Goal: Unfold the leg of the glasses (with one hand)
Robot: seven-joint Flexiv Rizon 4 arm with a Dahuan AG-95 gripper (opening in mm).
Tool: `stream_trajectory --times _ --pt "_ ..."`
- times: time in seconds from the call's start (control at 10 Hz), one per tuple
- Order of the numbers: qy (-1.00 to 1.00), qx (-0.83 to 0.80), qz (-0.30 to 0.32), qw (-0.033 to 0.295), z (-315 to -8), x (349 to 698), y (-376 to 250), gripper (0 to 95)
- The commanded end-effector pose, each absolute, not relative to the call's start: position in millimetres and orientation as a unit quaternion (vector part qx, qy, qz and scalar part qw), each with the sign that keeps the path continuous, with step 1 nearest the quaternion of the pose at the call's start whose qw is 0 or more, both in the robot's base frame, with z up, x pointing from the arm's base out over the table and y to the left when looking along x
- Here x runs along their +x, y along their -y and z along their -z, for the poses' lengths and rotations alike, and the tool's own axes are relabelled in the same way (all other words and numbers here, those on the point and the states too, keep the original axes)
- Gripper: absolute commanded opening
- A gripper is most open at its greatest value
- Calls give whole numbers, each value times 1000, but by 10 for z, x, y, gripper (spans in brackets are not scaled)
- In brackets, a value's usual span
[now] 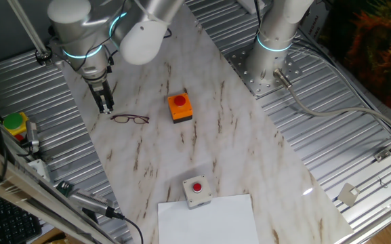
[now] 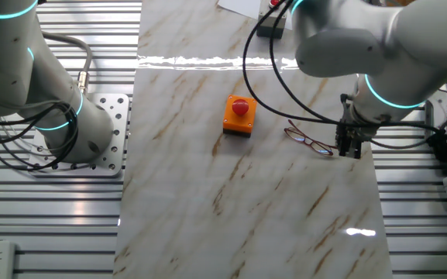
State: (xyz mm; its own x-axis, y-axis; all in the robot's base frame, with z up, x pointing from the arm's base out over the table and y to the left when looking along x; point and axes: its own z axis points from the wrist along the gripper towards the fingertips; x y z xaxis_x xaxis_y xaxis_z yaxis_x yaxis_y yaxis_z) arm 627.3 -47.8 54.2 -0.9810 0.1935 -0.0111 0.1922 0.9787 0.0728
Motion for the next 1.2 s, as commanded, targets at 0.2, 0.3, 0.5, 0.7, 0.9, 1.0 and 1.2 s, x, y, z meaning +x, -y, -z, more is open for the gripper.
stream_trajectory --times 0.2,0.3,0.5,0.7,0.9,1.0,1.2 --pt "-995 97 -36 12 -499 6271 472 0" --pt "-995 98 -35 10 -492 6274 466 0" --pt "-995 98 -36 6 -477 6275 462 0" --pt "-995 98 -36 5 -472 6275 459 0" --pt "-995 98 -35 3 -464 6272 442 0" --pt "-994 100 -34 3 -451 6265 407 0" --pt "-994 99 -34 1 -451 6258 394 0"
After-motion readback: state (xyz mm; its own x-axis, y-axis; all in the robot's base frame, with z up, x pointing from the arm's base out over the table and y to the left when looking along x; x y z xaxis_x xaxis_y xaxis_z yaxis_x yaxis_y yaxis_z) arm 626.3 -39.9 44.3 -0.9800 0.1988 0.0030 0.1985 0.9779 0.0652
